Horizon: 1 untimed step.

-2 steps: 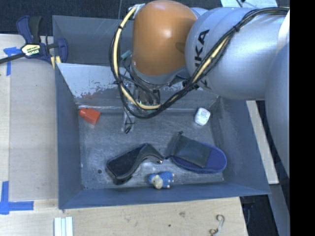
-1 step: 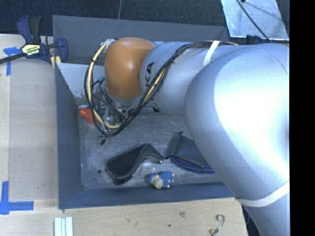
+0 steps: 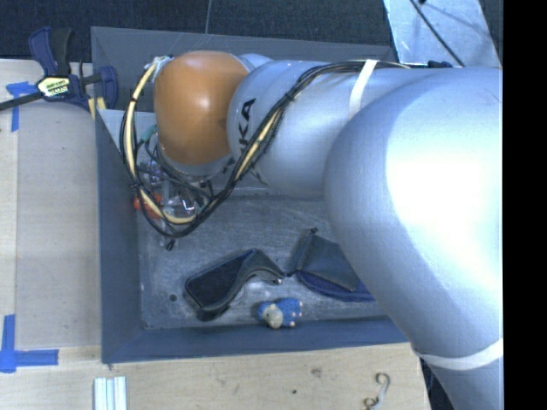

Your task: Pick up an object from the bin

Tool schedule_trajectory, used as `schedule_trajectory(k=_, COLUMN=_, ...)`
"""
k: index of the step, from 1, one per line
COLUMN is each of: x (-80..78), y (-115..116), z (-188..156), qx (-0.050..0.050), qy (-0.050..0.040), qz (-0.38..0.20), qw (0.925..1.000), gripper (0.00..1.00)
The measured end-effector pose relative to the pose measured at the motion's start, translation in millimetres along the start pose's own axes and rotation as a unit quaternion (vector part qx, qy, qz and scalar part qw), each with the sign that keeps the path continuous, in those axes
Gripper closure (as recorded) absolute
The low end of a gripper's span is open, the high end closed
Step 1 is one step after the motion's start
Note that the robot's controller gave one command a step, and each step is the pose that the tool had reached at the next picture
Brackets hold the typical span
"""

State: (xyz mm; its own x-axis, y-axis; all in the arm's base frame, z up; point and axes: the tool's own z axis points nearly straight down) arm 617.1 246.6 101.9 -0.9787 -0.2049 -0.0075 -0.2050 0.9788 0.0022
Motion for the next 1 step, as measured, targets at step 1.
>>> schedule_trajectory(k=1, x=-5.5, y=-3.7, z=-3.9, qx=0.0, qy=-0.0004, qz=0.038, qw=0.9993, gripper=0.0)
